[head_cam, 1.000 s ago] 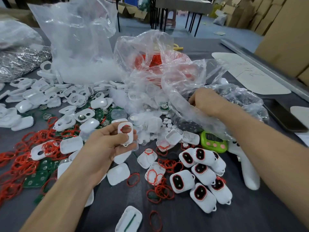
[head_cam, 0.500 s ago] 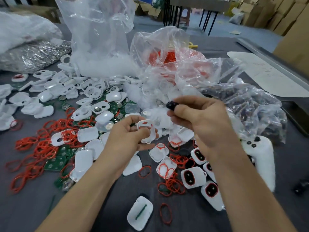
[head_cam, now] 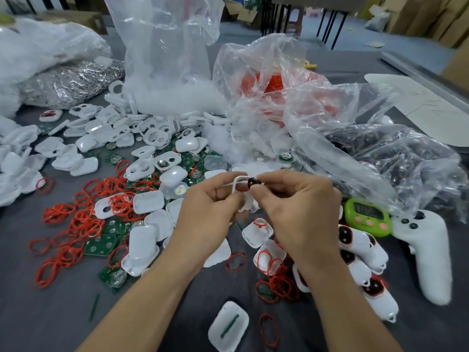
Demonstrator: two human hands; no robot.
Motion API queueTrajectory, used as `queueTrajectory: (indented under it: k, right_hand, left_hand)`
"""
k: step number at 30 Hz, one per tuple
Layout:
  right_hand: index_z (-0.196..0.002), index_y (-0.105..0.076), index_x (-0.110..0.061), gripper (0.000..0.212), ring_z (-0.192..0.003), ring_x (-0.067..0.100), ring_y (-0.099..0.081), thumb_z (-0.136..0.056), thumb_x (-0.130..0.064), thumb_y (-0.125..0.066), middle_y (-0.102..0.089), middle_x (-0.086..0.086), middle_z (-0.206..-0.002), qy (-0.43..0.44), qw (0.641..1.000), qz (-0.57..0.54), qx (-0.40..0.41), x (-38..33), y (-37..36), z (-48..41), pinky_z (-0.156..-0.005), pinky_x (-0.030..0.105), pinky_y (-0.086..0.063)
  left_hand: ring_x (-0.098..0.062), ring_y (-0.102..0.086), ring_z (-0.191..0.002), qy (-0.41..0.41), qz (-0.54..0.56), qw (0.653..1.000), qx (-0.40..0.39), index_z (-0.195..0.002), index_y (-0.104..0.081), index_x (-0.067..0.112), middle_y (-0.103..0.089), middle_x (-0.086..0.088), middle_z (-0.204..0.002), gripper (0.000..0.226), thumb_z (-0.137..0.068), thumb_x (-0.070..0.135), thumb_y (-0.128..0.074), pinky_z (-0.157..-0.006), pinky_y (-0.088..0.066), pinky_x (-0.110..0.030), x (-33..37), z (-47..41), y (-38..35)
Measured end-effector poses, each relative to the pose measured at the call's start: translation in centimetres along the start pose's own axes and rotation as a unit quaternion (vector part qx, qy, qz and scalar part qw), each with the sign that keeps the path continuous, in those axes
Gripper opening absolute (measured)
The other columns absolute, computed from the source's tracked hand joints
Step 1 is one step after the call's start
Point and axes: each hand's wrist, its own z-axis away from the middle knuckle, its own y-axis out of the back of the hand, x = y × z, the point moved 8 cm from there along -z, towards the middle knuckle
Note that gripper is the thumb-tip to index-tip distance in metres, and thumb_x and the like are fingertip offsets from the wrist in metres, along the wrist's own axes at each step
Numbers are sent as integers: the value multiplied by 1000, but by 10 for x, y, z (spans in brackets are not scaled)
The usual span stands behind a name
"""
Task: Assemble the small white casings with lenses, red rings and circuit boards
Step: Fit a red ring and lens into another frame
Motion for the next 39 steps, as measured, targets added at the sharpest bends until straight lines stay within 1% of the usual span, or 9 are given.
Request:
queueTrajectory:
  k: [4,7,11,16,20,26,30,34,39]
  right_hand:
    - [-85,-82,-27,10,-71,-10,-68,-77,-24,-88,-67,-36,-88,46,998,45,1,-8,-9,7,-69,4,-49]
    - [-79,-80,-28,5,-65,-4,-69,-80,-29,-85,-72,-25,-75,32,999,21,8,-6,-7,5,-64,11,-51]
    - [-73,-79,-24,15,-53,15,-71,-86,-30,-80,-74,-1,-63,-126,982,-139,8,23,-5,2,-51,27,-54]
    - [-66,-79,-23,27,-46,15,-66,-92,-32,-76,-72,5,-59,-212,956,-199,21,34,-13,7,-47,24,-49]
    - [-58,-65,-13,46,-44,12,-52,-95,-42,-70,-59,-6,-46,-110,992,-8,54,20,-9,6,-52,31,-44]
    - [-62,-41,-23,46,-47,7,-35,-100,-33,-65,-34,-11,-48,59,991,121,-1,-10,-22,8,-51,17,-30]
    - [-66,-63,-17,33,-55,13,-49,-96,-28,-68,-51,-7,-50,25,990,110,-82,5,-24,1,-52,16,-35]
    - [-68,-74,-24,20,-58,11,-65,-87,-30,-77,-70,-9,-61,-99,987,-15,-123,28,-20,-6,-58,25,-51]
    - [-62,-71,-21,24,-50,4,-56,-83,-31,-79,-65,-8,-55,-74,991,24,-107,27,-16,-4,-51,19,-42]
  left_hand:
    - [-29,-76,-98,-20,-11,1000,-22,-116,-75,16,-80,-13,-97,38,-97,-11,-56,-85,-63,-40,0,3,-6]
    - [-33,-76,-96,-34,-26,999,-18,-113,-77,21,-79,-15,-95,43,-95,-12,-55,-89,-62,-48,3,5,-6]
    - [-21,-78,-82,-38,4,999,8,-97,-81,27,-81,-7,-92,48,-94,-12,-55,-76,-64,-34,4,4,-2]
    - [-13,-77,-88,-88,-8,996,6,-99,-80,28,-81,1,-94,40,-88,-8,-65,-75,-59,-22,13,10,-8]
    - [-9,-77,-80,-99,-69,991,60,-97,-78,31,-80,9,-85,27,-87,6,-74,-71,-59,-22,10,12,-4]
    - [-24,-76,-73,-50,-28,993,100,-90,-81,33,-79,-2,-78,21,-80,16,-74,-78,-62,-59,5,11,7]
    - [-27,-74,-72,-16,-20,997,77,-89,-83,26,-79,-9,-80,29,-87,-1,-71,-76,-60,-59,0,7,10]
    - [-20,-76,-73,5,17,1000,9,-92,-83,13,-79,-15,-84,31,-87,-12,-65,-65,-62,-32,-1,4,3]
    - [-20,-75,-73,4,-13,1000,-24,-95,-83,15,-79,-13,-82,33,-91,-10,-62,-72,-64,-35,-1,7,-4]
